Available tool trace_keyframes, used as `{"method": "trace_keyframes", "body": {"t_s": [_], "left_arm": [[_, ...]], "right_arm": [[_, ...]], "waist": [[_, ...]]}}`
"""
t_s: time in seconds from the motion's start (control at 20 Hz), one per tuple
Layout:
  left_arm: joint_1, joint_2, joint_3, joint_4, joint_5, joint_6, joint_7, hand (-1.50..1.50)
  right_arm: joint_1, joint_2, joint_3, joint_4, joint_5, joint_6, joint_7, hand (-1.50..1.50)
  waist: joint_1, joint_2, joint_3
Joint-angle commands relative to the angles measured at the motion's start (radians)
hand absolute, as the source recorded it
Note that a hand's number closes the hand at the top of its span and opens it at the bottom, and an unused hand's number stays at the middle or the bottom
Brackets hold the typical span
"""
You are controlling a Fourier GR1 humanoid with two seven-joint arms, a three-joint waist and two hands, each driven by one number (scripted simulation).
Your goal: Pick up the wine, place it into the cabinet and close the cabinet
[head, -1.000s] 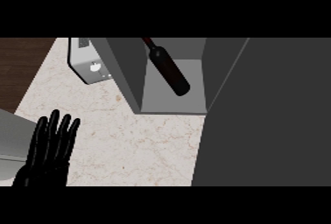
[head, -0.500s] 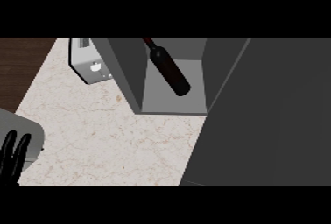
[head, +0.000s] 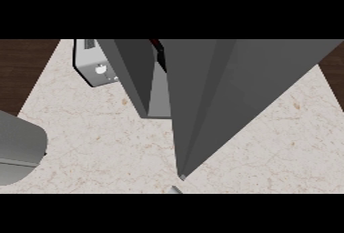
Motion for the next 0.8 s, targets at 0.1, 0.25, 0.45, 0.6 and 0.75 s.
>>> {"method": "trace_keyframes", "body": {"t_s": [0.1, 0.25, 0.45, 0.6, 0.75], "left_arm": [[0.044, 0.002, 0.100, -0.016, 0.042, -0.075, 0.037, -1.50], [0.070, 0.012, 0.160, 0.037, 0.082, -0.175, 0.038, -1.50], [0.129, 0.004, 0.209, -0.027, 0.093, -0.192, 0.089, -1.50], [0.093, -0.007, 0.228, -0.020, 0.117, -0.191, 0.112, -1.50], [0.098, -0.041, 0.236, 0.013, 0.086, -0.235, 0.115, -1.50]], "right_arm": [[-0.314, 0.006, 0.071, 0.137, 0.034, -0.266, 0.081, 1.50], [-0.416, 0.006, 0.009, 0.319, 0.003, -0.326, -0.007, 1.50], [-0.561, 0.007, -0.062, 0.449, -0.042, -0.369, -0.016, 1.50], [-0.678, 0.007, -0.131, 0.595, -0.101, -0.395, -0.078, 1.50], [-0.679, 0.002, -0.273, 0.655, -0.124, -0.235, -0.117, 1.50]], "waist": [[0.001, 0.002, 0.000], [0.012, 0.006, 0.000], [0.014, 0.005, 0.001], [0.012, 0.009, 0.001], [-0.004, 0.008, 0.002]]}}
